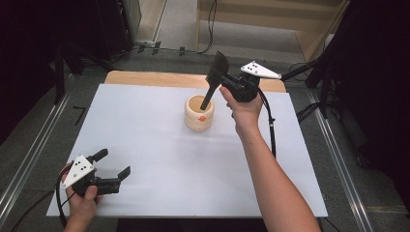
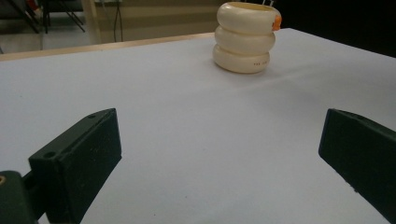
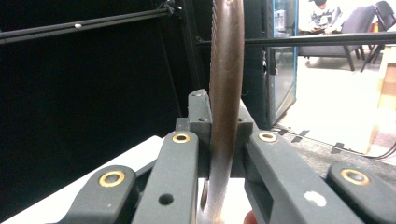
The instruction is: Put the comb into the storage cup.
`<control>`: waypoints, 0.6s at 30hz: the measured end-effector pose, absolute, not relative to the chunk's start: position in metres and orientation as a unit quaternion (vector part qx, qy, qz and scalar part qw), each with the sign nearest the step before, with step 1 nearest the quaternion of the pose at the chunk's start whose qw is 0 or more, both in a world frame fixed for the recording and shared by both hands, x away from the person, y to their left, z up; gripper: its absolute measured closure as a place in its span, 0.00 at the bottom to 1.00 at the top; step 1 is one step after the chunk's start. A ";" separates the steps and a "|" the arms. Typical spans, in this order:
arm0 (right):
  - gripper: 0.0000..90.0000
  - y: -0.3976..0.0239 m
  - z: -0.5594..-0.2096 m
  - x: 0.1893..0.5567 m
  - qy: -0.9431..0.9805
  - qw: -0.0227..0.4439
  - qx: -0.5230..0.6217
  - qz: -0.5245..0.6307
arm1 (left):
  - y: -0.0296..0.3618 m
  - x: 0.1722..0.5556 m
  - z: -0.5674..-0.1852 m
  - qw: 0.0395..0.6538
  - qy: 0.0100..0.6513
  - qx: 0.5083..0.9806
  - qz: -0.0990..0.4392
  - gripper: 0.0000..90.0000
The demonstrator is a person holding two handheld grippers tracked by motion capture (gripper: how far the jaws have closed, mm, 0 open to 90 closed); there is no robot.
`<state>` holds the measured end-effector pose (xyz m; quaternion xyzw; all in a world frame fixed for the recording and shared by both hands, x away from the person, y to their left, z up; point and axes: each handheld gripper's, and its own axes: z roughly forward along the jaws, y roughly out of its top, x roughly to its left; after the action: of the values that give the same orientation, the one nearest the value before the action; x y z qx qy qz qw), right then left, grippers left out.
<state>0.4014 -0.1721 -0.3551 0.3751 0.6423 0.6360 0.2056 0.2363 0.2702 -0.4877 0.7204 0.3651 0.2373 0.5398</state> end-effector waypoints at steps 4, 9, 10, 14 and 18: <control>0.92 -0.169 -0.359 0.404 0.647 0.208 0.375 0.630 | 0.270 0.236 -0.488 0.540 0.365 0.721 0.237 0.00; 0.92 -0.164 -0.363 0.405 0.655 0.209 0.377 0.621 | 0.270 0.236 -0.488 0.541 0.362 0.722 0.235 0.00; 0.92 -0.163 -0.364 0.405 0.655 0.214 0.380 0.617 | 0.271 0.236 -0.488 0.540 0.362 0.722 0.236 0.00; 0.92 -0.160 -0.369 0.407 0.653 0.212 0.391 0.613 | 0.271 0.237 -0.488 0.542 0.363 0.721 0.235 0.00; 0.92 -0.157 -0.378 0.408 0.651 0.207 0.397 0.613 | 0.271 0.237 -0.487 0.540 0.364 0.722 0.234 0.00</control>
<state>0.4079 -0.1574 -0.3776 0.3973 0.6513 0.6127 0.2066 0.2366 0.2709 -0.4874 0.7218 0.3636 0.2339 0.5405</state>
